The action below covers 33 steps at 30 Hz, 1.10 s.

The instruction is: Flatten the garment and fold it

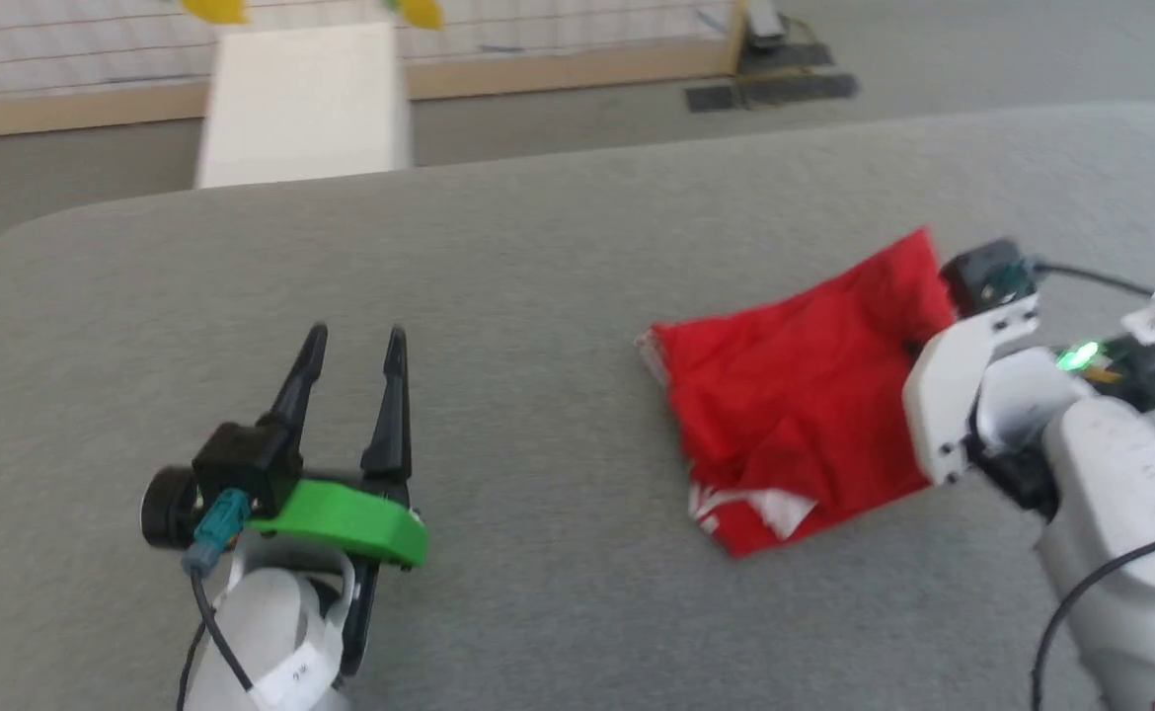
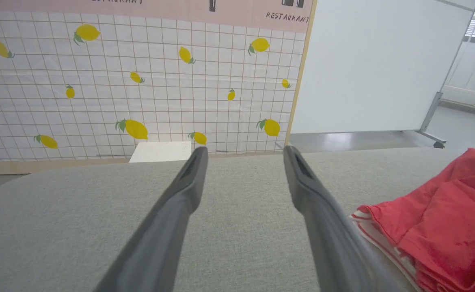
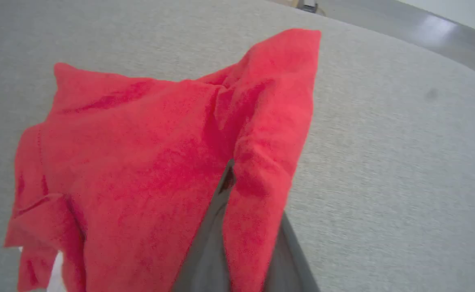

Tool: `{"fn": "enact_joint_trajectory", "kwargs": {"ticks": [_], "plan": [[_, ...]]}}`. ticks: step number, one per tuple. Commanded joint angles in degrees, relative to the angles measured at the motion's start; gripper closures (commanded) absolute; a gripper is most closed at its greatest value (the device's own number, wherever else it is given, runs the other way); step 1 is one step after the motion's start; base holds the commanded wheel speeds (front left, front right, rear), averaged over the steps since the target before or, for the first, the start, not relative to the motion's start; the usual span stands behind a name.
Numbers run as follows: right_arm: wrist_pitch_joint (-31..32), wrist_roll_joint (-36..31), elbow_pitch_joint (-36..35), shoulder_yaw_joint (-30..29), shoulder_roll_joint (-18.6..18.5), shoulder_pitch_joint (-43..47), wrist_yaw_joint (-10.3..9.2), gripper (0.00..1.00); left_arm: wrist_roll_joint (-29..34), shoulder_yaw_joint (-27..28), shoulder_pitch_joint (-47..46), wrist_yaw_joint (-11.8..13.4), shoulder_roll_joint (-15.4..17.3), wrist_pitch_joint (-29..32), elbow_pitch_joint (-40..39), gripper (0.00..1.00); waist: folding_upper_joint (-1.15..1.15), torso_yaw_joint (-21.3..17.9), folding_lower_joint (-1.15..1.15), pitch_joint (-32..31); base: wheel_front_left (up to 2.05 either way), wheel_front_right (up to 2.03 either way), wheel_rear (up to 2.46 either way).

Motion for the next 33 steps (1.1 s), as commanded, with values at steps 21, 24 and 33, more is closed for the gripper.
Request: {"fn": "enact_joint_trajectory", "kwargs": {"ticks": [21,24,33], "plan": [[-17.0,-20.4,10.2,-18.7,-14.0,-14.2,-0.10,1.00,4.0,-2.7,-8.8,-1.0,8.9,4.3,-9.1,0.00,0.00,-11.7,0.00,23.2,0.00,0.00,0.00],[-19.1,-24.1,11.1,-22.6,-14.7,-15.3,-0.10,1.00,4.0,-2.9,-9.1,-1.0,9.6,5.1,-10.7,0.00,0.00,-10.2,0.00,24.7,0.00,0.00,0.00],[-24.7,-32.4,13.9,-36.7,-13.0,-16.1,-0.10,0.00,3.2,-2.9,-8.2,-0.1,9.9,5.1,-12.3,0.00,0.00,-6.4,0.00,24.8,0.00,0.00,0.00]]}}
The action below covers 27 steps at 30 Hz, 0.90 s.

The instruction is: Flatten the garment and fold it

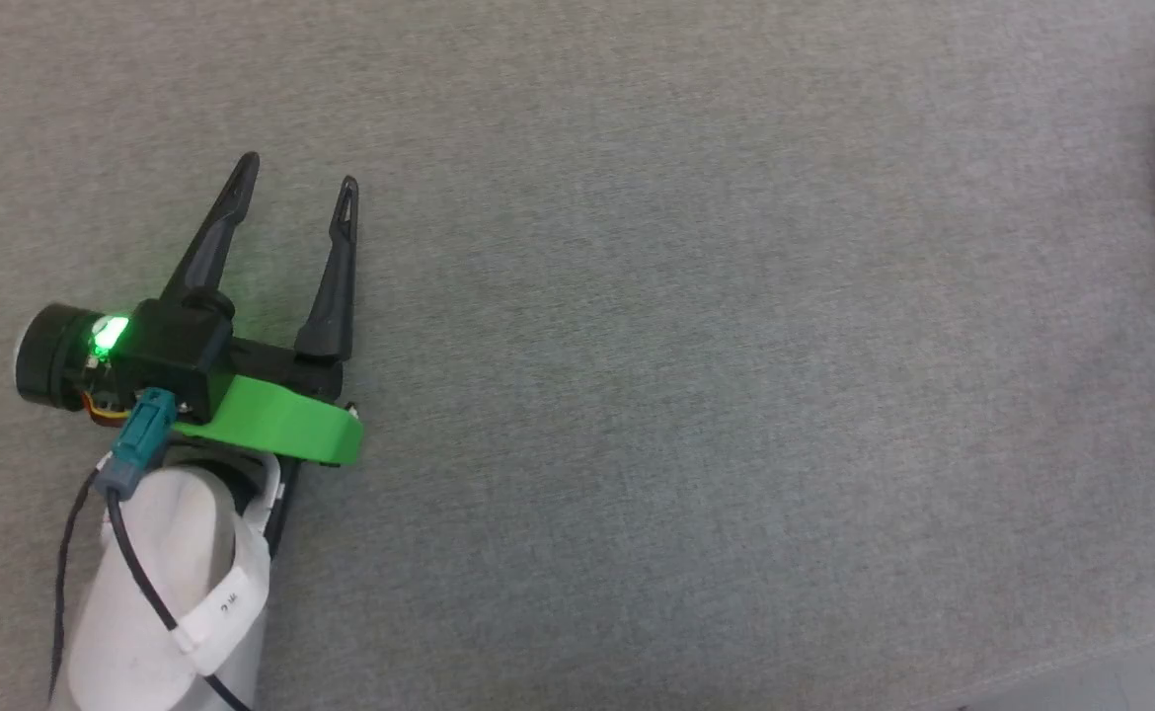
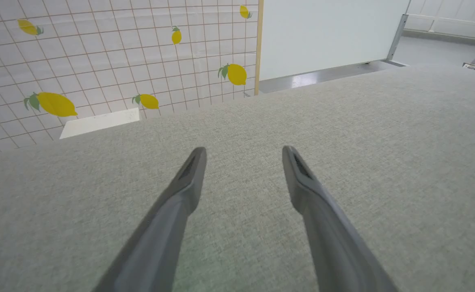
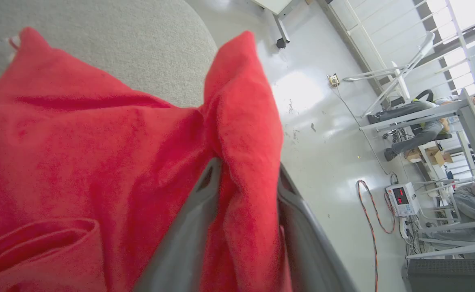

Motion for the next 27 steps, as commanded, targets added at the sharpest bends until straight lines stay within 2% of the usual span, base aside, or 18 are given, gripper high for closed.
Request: {"fn": "enact_joint_trajectory", "kwargs": {"ticks": [1,7,11,15,21,27], "plan": [[-1.6,-0.6,0.4,-1.1,0.4,-0.6,-0.11,0.00,-0.3,-0.2,0.0,0.3,-0.2,-0.7,0.5,0.00,-0.01,1.2,-0.01,-1.4,0.00,0.00,0.00],[-10.1,2.5,3.2,-4.6,0.4,1.5,-0.11,0.00,-2.4,-1.8,0.9,0.5,-3.5,-3.3,5.4,0.00,-0.01,5.0,-0.01,-8.5,0.00,0.00,0.00],[-15.0,7.2,5.1,-3.8,0.3,4.9,-0.11,0.00,-4.3,-2.9,2.1,0.3,-5.7,-4.4,9.9,0.00,-0.01,8.3,-0.01,-14.4,0.00,0.00,0.00],[-17.7,12.2,5.0,-0.5,1.3,10.3,-0.11,0.00,-5.9,-4.1,3.5,0.2,-7.2,-5.0,14.1,0.00,-0.01,11.7,-0.01,-20.1,0.00,0.00,0.00],[-18.7,20.5,-1.3,4.5,4.9,18.4,-0.11,0.00,-8.5,-5.4,6.0,-0.1,-8.5,-5.5,18.6,0.00,-0.01,15.3,-0.01,-26.8,0.00,0.00,0.00],[-17.2,27.1,-14.8,7.9,10.3,27.8,-0.11,0.00,-10.5,-5.9,7.7,0.2,-9.3,-5.7,20.9,0.00,-0.01,18.1,-0.01,-31.1,0.00,0.00,0.00]]}}
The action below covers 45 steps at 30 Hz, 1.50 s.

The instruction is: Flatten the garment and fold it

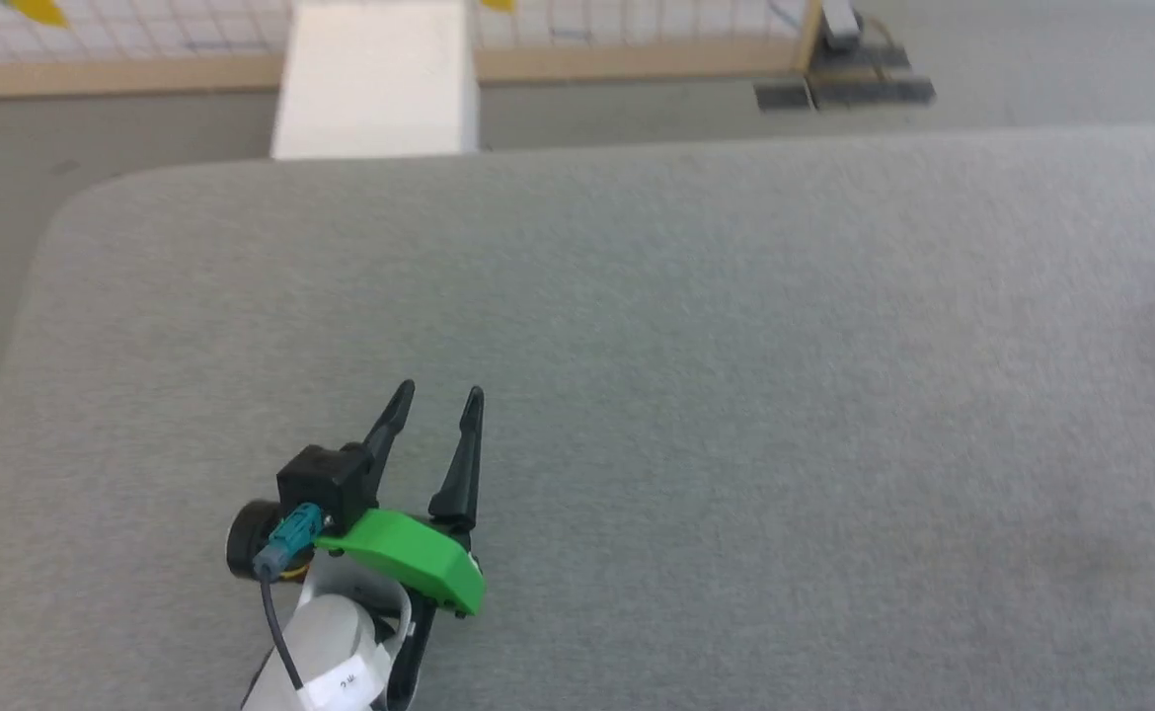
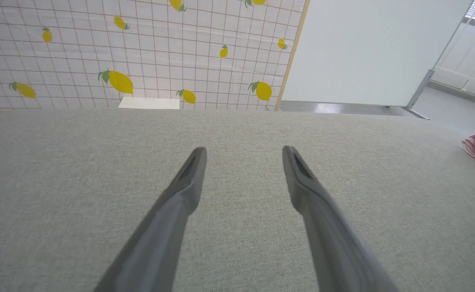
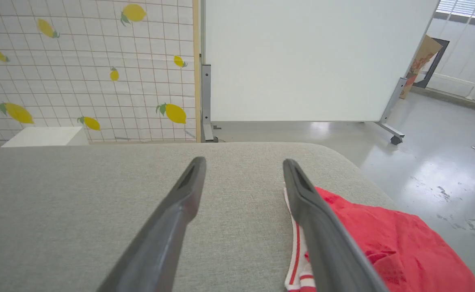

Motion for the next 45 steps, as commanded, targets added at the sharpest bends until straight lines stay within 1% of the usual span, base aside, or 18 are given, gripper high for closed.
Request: {"fn": "enact_joint_trajectory", "kwargs": {"ticks": [1,4,7,8,13,17,24,35,36,45], "plan": [[0.6,0.7,-3.1,0.6,1.6,2.4,-0.10,0.00,-0.4,-0.1,0.8,0.2,-0.2,-0.4,0.4,0.00,0.00,6.0,0.00,-6.6,0.00,0.00,0.00],[2.3,1.3,-11.6,2.0,5.6,7.4,-0.10,0.00,-1.0,-0.2,1.7,0.6,-0.4,-0.5,0.7,0.00,0.00,6.9,0.00,-7.9,0.00,0.00,0.00],[3.6,2.0,-18.5,3.1,8.4,11.6,-0.10,0.00,-1.0,0.2,2.3,1.1,-0.5,-0.5,0.4,0.00,0.00,7.7,0.00,-8.6,0.00,0.00,0.00],[4.3,1.7,-22.4,4.0,10.4,14.4,-0.10,0.00,-0.9,0.5,2.9,1.5,-0.6,-0.5,0.1,0.00,0.00,8.2,0.00,-9.1,0.00,0.00,0.00],[5.1,0.7,-29.0,7.6,13.2,21.3,-0.10,0.00,-0.3,1.2,5.1,1.9,-0.7,-0.5,-0.7,0.00,0.00,9.4,0.00,-10.0,0.00,0.00,0.00],[3.7,1.1,-29.0,8.2,13.7,24.2,-0.10,0.00,0.2,1.6,6.3,2.1,-0.7,-0.5,-1.5,0.00,0.00,9.7,0.00,-10.3,0.00,0.00,0.00],[2.1,2.8,-25.7,9.2,13.9,26.8,-0.10,0.00,0.6,2.0,8.5,2.3,-0.8,-0.5,-2.0,0.00,0.00,9.9,0.00,-11.1,0.00,0.00,0.00],[1.5,3.5,-23.5,9.5,13.9,26.5,-0.10,0.00,0.5,2.3,9.2,2.5,-0.9,-0.5,-1.9,0.00,0.00,9.8,0.00,-11.3,0.00,0.00,0.00],[2.0,3.1,-23.7,9.4,13.8,26.6,0.00,1.00,0.1,2.2,8.3,2.0,-0.7,-0.3,-1.9,1.00,0.00,9.8,0.00,-11.3,0.00,0.00,0.00],[2.3,2.9,-23.8,9.6,13.8,26.4,0.00,1.00,0.6,2.5,8.5,2.2,-0.7,0.2,-2.4,1.00,0.00,9.5,0.00,-11.2,0.00,0.00,0.00]]}}
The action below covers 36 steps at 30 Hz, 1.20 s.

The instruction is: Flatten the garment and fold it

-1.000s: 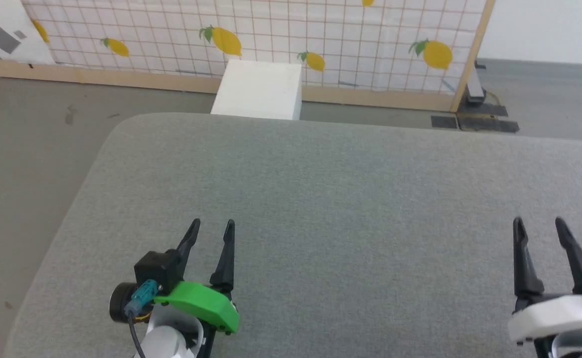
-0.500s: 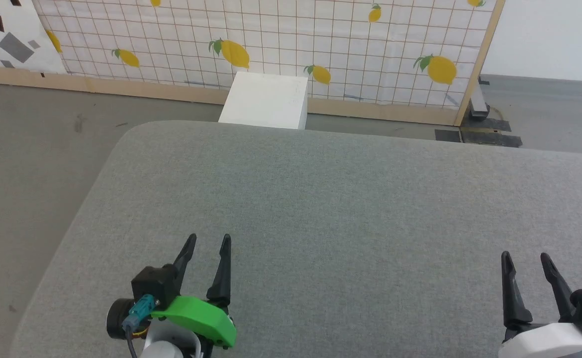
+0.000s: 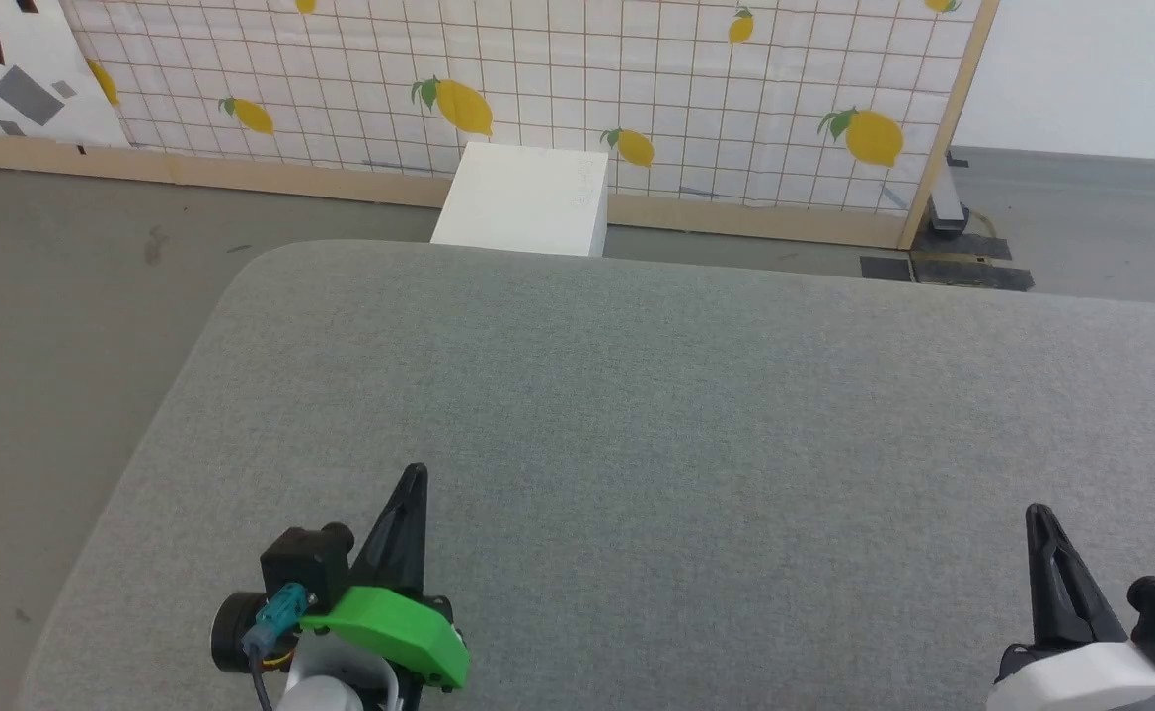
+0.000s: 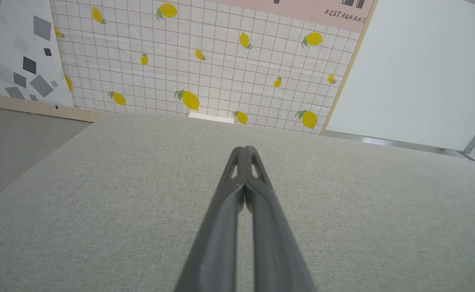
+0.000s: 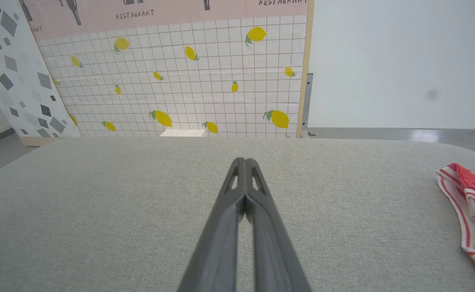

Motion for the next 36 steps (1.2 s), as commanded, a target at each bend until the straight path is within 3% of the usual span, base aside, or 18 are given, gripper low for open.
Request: {"fn": "enact_joint_trajectory", "kwargs": {"ticks": [1,36], "plan": [[0.3,-0.2,-0.1,0.3,0.0,-0.3,0.00,1.00,0.6,0.3,0.2,0.2,0.0,0.5,-0.5,1.00,0.00,-0.1,0.00,0.1,0.00,0.00,0.00],[2.8,-2.1,-1.1,2.9,0.0,-2.2,-0.03,1.00,4.8,3.1,1.7,1.4,-0.1,4.5,-5.0,1.00,0.00,-2.3,0.00,0.9,0.00,0.00,0.00]]}}
